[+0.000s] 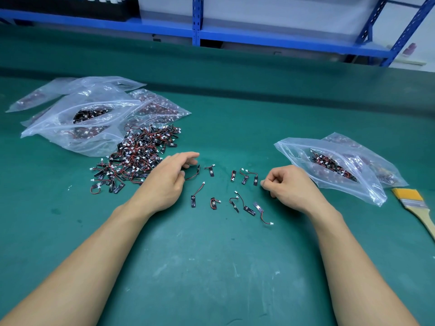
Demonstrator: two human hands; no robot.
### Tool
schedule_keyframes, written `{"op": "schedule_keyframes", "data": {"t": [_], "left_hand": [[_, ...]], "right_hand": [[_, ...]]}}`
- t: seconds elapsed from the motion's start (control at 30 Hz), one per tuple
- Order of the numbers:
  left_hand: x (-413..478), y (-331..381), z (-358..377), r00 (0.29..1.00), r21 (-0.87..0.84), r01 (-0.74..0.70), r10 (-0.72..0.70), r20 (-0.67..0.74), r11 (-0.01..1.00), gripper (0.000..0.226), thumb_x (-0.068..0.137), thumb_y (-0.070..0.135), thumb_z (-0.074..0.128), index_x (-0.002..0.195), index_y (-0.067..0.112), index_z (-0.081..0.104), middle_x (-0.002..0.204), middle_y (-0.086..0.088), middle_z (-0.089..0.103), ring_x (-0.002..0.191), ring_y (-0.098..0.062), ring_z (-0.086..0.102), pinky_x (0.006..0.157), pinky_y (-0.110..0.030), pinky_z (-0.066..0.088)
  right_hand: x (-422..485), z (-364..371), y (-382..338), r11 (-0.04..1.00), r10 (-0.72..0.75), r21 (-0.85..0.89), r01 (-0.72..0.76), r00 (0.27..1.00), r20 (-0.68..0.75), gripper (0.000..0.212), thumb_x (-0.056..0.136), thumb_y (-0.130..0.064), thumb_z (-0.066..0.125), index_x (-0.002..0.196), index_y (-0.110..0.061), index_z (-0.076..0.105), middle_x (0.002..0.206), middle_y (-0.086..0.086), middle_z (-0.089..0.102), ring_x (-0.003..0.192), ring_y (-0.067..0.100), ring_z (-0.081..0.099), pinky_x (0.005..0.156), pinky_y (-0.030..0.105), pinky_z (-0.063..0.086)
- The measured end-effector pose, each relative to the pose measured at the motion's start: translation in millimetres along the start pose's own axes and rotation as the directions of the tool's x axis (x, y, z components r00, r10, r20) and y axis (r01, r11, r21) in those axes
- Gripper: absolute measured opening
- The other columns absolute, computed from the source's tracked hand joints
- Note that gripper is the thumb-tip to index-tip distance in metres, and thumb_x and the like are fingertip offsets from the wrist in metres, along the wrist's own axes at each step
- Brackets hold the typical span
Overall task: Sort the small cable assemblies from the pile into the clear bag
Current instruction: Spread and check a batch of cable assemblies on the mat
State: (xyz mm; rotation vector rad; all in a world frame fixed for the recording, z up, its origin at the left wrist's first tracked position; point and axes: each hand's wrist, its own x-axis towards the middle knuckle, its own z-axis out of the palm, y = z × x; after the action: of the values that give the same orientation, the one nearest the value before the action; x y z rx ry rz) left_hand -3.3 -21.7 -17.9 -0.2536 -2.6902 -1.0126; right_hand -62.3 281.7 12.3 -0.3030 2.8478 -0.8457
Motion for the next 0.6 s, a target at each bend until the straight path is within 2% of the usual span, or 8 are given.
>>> {"op": "schedule_keyframes", "data": {"t": [0.2,0.6], "left_hand": [[-0.1,-0.7,0.6,1.000,0.026,-0.008,0.008,0.011,1.000,0.057,0.091,-0.010,0.044,0.140,0.020,0.049,0.123,0.012,0.059,0.116,-0.010,0.051,0.102,-0.017,0.033],[0.0,-1.8,0.7,1.000,0.046,-0.020,0.020,0.018,0.999,0.057,0.091,-0.009,0.044,0.140,0.021,0.049,0.122,0.013,0.057,0.113,-0.010,0.050,0.100,-0.014,0.031]], "right_hand": [[0.5,-0.1,-0.6,1.000,-0.002,-0.008,0.001,1.000,-0.005,0.022,0.083,-0.034,0.065,0.067,-0.020,0.065,0.060,-0.009,0.067,0.048,0.002,0.049,0.052,0.024,0.039],[0.0,0.0,-1.4,1.000,-0.001,-0.027,0.000,1.000,-0.010,0.022,0.084,-0.034,0.065,0.067,-0.021,0.065,0.060,-0.010,0.067,0.050,0.001,0.050,0.053,0.025,0.038]]}}
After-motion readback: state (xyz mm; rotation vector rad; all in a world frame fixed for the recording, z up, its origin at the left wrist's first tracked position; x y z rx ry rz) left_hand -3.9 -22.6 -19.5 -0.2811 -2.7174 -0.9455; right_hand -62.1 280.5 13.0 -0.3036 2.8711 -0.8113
